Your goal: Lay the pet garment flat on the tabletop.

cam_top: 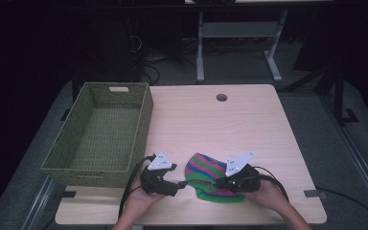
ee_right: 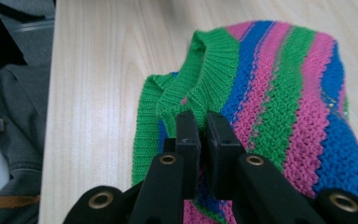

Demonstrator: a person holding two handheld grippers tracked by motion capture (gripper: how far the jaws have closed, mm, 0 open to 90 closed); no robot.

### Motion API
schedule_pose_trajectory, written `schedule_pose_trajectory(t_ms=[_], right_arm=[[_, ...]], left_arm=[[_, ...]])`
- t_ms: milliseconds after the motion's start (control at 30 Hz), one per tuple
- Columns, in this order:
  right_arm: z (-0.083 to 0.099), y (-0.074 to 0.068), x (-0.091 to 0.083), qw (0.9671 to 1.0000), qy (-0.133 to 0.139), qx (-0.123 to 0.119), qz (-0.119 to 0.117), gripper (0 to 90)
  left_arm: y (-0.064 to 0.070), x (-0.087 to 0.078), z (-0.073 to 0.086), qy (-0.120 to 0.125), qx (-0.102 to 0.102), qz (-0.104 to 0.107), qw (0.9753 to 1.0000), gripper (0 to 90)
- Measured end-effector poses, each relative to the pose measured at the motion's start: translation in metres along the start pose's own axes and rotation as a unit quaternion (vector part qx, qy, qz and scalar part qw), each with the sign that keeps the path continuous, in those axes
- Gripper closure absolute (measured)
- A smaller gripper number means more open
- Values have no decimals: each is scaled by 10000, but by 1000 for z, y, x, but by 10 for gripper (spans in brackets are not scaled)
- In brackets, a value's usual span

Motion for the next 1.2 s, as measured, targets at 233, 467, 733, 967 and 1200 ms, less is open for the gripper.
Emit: schedule_pose_trajectory(t_ms=[233, 467, 733, 967, 1200], right_arm=[[0, 6, -20, 9994, 327, 118, -20, 846], [0, 10, -36, 9986, 477, 228, -23, 846], [-1, 14, -42, 9976, 598, 349, -73, 846], [-1, 16, -44, 9970, 649, 399, -105, 846], [-2, 17, -46, 9972, 625, 382, -118, 846]], left_arm=[[7, 8, -3, -81, 211, 215, 9995, 261], [10, 16, -9, -222, 492, 307, 9981, 281], [10, 22, -14, -423, 815, 213, 9955, 298], [12, 29, -14, -555, 1077, 121, 9926, 334], [11, 34, -19, -543, 1257, -5, 9906, 410]])
Point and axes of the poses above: each handheld gripper's, and its own axes: x roughly forward along the jaws, z roughly out of its underside, y roughly to its right, the point moved 2 cm from there along x, roughly forward along the jaws, and after that the axes turned 3 degrees about x, right-handed, at the moved point
